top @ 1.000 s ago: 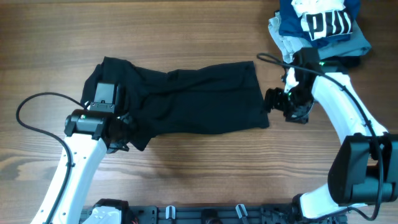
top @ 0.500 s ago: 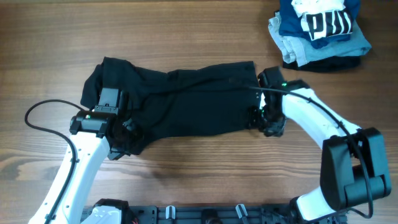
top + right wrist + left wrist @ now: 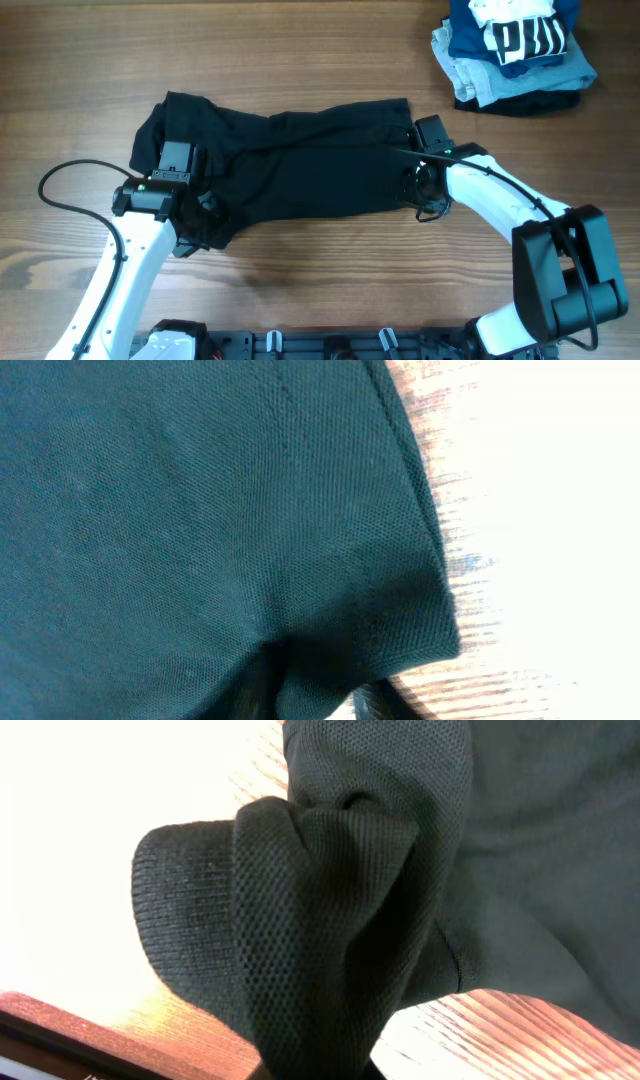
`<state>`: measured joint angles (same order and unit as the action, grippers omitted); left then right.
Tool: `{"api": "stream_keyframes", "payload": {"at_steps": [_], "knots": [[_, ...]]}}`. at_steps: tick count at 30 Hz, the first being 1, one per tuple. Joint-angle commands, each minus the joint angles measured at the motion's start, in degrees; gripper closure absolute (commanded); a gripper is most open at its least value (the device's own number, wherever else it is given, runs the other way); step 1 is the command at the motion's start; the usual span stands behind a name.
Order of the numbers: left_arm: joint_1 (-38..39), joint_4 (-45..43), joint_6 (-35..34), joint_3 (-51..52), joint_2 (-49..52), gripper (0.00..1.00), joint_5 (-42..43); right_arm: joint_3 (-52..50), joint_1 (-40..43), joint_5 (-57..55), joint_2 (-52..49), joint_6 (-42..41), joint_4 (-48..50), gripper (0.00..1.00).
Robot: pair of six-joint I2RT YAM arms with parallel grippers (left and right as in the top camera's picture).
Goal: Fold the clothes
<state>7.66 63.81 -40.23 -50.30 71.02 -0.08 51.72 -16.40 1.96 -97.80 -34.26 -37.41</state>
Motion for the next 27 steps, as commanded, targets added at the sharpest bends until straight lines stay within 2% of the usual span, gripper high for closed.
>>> {"api": "stream_keyframes", "payload": {"at_steps": [1, 4, 8, 12, 16, 21, 27], "knots": [[0.0, 0.9, -1.2, 0.4, 0.1, 0.96, 2.9, -0.8, -0.1, -3.7, -0.2, -0.2, -0.4, 0.96], [0.0, 3.1, -1.2, 0.4, 0.0, 0.96, 7.7, -0.1, -0.1, -3.6, 0.1, 0.2, -3.0, 0.96], [0.0, 6.1, -6.8, 0.4, -0.2, 0.96, 12.4, 4.0, 0.1, -3.5, 1.5, 4.4, -9.8, 0.96], [0.0, 6.1, -7.2, 0.4, -0.4, 0.96, 16.4, 10.2, 0.2, -3.5, 3.1, 6.2, -17.0, 0.96], [0.0, 3.1, -7.1, 0.4, -0.4, 0.96, 14.5, 12.4, 0.2, -3.4, 3.2, 6.2, -18.1, 0.96], [-0.5, -7.6, -6.5, 0.3, -0.4, 0.96, 12.4, 12.4, 0.7, -3.7, 3.1, 6.7, -15.0, 0.96], [-4.8, -15.7, -6.5, -1.1, -0.4, 0.96, 2.9, 12.4, 4.1, -3.4, 3.1, 9.3, -6.6, 0.96]]}}
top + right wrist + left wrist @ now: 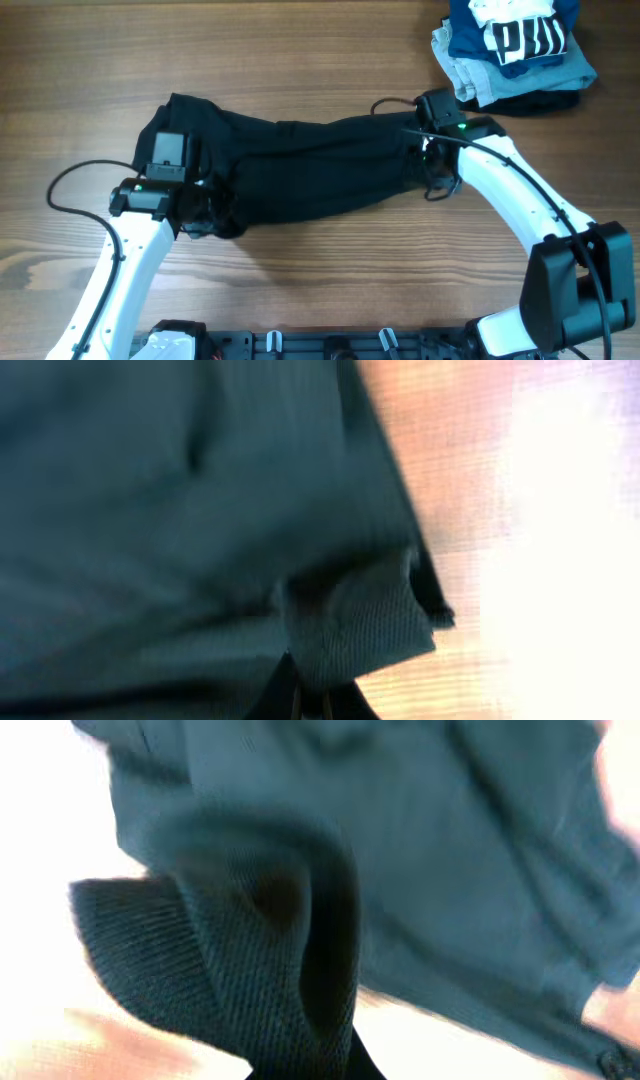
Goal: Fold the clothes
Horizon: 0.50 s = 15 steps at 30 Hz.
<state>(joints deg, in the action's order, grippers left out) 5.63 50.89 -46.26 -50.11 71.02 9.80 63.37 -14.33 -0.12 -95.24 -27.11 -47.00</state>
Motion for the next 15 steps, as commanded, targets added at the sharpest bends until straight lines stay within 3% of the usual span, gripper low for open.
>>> {"api": "stream_keyframes", "payload": {"at_steps": [1, 6, 15], "knots": [[-4.0, -4.7, -0.5, -1.3, -0.4, 0.96, -8.3, 0.8, 2.5, -0.9, 0.5, 3.4, 5.1, 0.96], [-7.7, -12.7, 0.7, -1.3, -0.3, 0.96, -9.9, 0.8, 3.3, -1.0, 0.5, 5.9, 10.8, 0.96], [-7.8, -24.4, 3.9, -1.3, 1.0, 0.96, -11.6, 0.8, 3.3, -0.3, -0.6, 6.3, 17.6, 0.96]]}}
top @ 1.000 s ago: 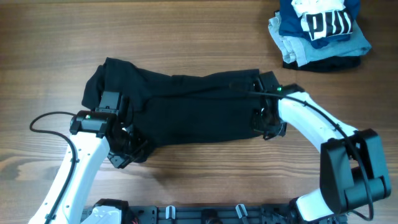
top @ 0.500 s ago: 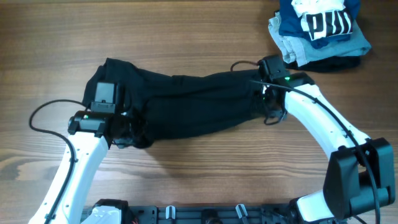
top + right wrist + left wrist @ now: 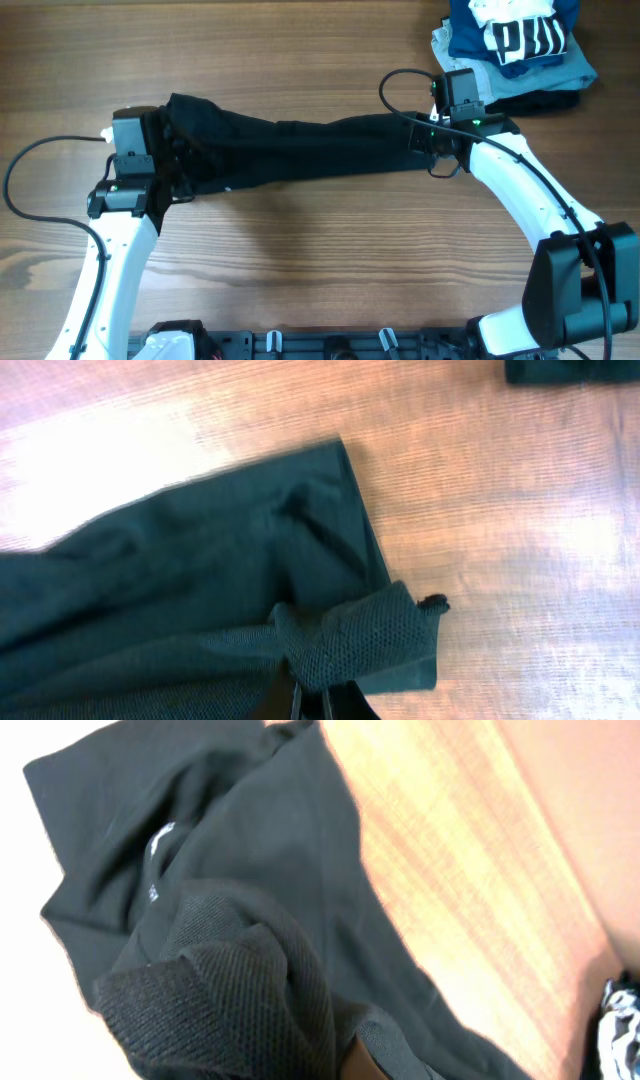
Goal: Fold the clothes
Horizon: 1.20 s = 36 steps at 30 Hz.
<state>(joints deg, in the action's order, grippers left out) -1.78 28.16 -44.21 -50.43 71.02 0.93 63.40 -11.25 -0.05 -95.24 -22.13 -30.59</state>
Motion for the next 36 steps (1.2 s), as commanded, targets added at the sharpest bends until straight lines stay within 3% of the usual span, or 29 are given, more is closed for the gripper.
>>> {"api": "stream_keyframes", "payload": {"at_steps": [1, 9, 10, 12, 14, 17, 18, 23, 30, 31, 34, 36], "knots": [[-0.3, -1.9, 1.8, -1.0, 1.7, 0.96, -2.8, 0.7, 0.2, -0.1, -1.0, 1.3, 1.6, 0.96], [-0.4, -4.5, 2.0, -1.0, 11.3, 0.96, -5.4, 0.7, 0.2, 2.7, -5.2, 2.7, 5.3, 0.95], [-0.4, -5.9, 2.0, -0.9, 13.0, 0.94, -6.3, 0.7, 0.2, 2.9, -5.8, 2.7, 5.9, 0.89], [-0.4, -7.9, 2.1, -0.9, 15.6, 0.89, -7.1, 0.7, 0.2, 3.7, -6.6, 3.9, 7.0, 0.56], [-0.4, -10.3, 2.0, -0.9, 18.2, 0.64, -7.3, 0.7, 0.2, 4.0, -6.6, 4.7, 7.5, 0.19], [-0.4, -13.1, 2.0, -1.0, 20.6, 0.12, -7.5, 1.1, 0.6, 4.0, -6.1, 4.7, 6.7, 0.02], [-0.4, -13.6, 2.1, -1.0, 20.8, 0.00, -7.5, 1.6, 1.0, 4.0, -6.1, 4.7, 5.6, 0.01], [-0.4, -13.2, 5.2, -1.3, 19.6, 0.00, -7.1, 2.7, 3.2, 7.0, -6.1, 8.6, 3.1, 0.00], [-0.4, 0.0, 9.8, -6.0, 16.0, 0.00, -4.9, 2.6, 3.8, 11.2, -11.4, 18.1, 5.0, 0.01], [-0.4, 2.1, 11.3, -6.9, 15.5, 0.00, -4.1, 2.6, 3.8, 11.8, -12.8, 18.6, 5.3, 0.03], [-0.4, 7.7, 14.2, -9.5, 14.1, 0.00, -3.6, 2.6, 3.8, 12.7, -15.7, 18.9, 5.6, 0.21], [-0.7, 10.4, 15.8, -10.8, 13.2, 0.00, -4.1, 2.6, 3.8, 13.0, -16.5, 18.1, 5.4, 0.27]]}}
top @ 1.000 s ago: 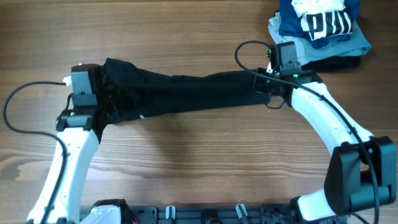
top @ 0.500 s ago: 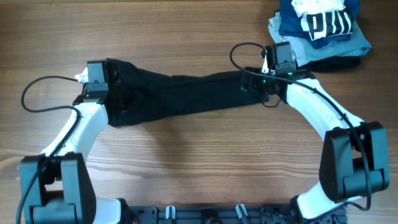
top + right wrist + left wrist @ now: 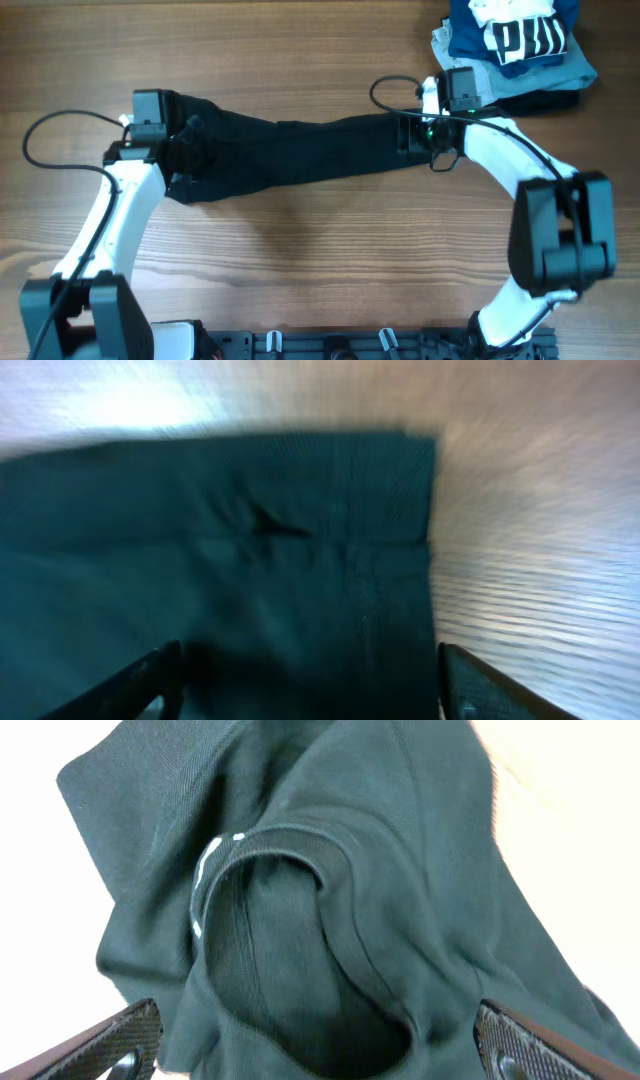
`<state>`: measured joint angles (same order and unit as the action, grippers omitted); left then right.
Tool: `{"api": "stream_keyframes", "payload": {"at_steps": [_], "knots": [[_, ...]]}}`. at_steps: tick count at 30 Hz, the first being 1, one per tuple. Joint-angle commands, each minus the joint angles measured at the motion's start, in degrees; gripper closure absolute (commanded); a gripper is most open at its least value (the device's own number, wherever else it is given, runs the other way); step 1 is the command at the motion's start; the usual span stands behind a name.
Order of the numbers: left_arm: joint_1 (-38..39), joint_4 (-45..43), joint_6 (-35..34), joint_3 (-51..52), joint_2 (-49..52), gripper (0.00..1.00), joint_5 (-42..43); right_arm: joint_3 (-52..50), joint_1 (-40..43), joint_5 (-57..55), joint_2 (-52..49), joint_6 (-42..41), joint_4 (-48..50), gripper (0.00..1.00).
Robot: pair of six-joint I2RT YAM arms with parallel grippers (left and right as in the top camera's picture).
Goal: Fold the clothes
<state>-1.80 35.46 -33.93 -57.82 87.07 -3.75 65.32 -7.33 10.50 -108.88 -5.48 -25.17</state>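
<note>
A black garment lies as a long narrow band across the table. Its left end, with the collar opening, bunches under my left gripper. That gripper stands open, fingers wide on either side of the collar. My right gripper hovers over the band's right hem. It too is open, its fingers spread over the flat cloth and holding nothing.
A pile of folded clothes, blue, white and grey, sits at the back right corner, just behind my right arm. Bare wooden table lies in front of the garment. Cables loop beside both wrists.
Both grippers were shut on the garment's ends and now stand open. The cloth lies flat on the table as a narrow band, where both ends hung from the grippers before.
Both grippers were shut on the near corners of the wide black garment. They then held those corners farther back, over the cloth. Then the garment was a narrow band with the near half laid over the far half. Now both grippers are open.
</note>
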Motion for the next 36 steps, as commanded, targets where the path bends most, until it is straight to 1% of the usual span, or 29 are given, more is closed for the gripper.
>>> {"api": "stream_keyframes", "payload": {"at_steps": [1, 3, 7, 9, 13, 14, 15, 16, 17, 18, 21, 23, 26, 30, 33, 36], "knots": [[-0.9, 4.0, 5.5, -3.7, -3.0, 0.00, -0.2, 0.7, -0.1, 2.5, -2.9, 0.8, 0.0, 0.28], [-1.8, 5.6, 5.7, -3.9, -3.4, 0.00, -1.7, 0.7, -0.2, 2.9, -2.9, 0.3, 0.3, 0.29], [-4.6, 7.6, 5.7, -3.9, -3.4, 0.00, -1.7, 0.7, -0.2, 5.6, -3.5, 0.4, 0.3, 0.31], [-6.8, 8.0, 5.7, -3.9, -3.4, 0.00, -1.7, 0.7, -0.3, 7.9, -4.6, 0.3, 0.8, 0.35], [-11.0, 7.9, 5.7, -3.9, -3.1, 0.00, -1.7, 0.7, -1.3, 9.1, -8.0, -0.7, 2.9, 0.38], [-12.0, 8.0, 5.7, -3.9, -3.1, 0.00, -1.7, 0.7, -1.5, 9.2, -8.8, -1.1, 3.4, 0.45], [-12.7, 8.1, 5.7, -3.9, -3.0, 0.00, -1.7, 0.7, -1.7, 9.7, -9.5, -1.2, 3.6, 0.56], [-13.7, 8.5, 5.7, -3.9, -2.9, 0.00, -1.7, 0.7, -1.8, 10.2, -9.9, -1.6, 3.8, 0.76], [-14.2, 8.8, 5.7, -3.9, -2.9, 0.00, -1.7, 0.7, -1.8, 10.1, -10.1, -2.7, 3.8, 0.93], [-14.8, 9.2, 5.7, -3.9, -2.9, 0.00, -1.7, 0.7, -1.6, 9.6, -10.1, -4.0, 3.8, 0.96], [-15.5, 10.0, 5.7, -3.9, -2.9, 0.00, -1.7, 0.7, 0.4, 7.4, -9.2, -7.9, 4.0, 0.96], [-15.5, 10.3, 5.6, -3.9, -2.9, 0.00, -1.7, 1.0, 2.7, 7.6, -7.9, -8.2, 3.3, 0.96], [-15.5, 10.7, 5.7, -3.9, -2.9, 0.00, -1.7, 2.5, 7.2, 7.6, -5.1, -7.9, -1.2, 0.96], [-15.5, 10.7, 5.7, -3.9, -2.9, 0.00, -1.7, 6.4, 14.7, 7.6, 0.3, -3.2, -10.4, 0.96], [-15.5, 10.9, 5.7, -3.9, -2.9, 0.00, -1.7, 8.4, 17.6, 7.6, 3.5, -0.2, -15.1, 0.96], [-15.5, 10.9, 5.7, -3.9, -2.9, 0.00, -1.7, 11.0, 18.1, 7.8, 5.8, 2.5, -19.4, 0.96]]}}
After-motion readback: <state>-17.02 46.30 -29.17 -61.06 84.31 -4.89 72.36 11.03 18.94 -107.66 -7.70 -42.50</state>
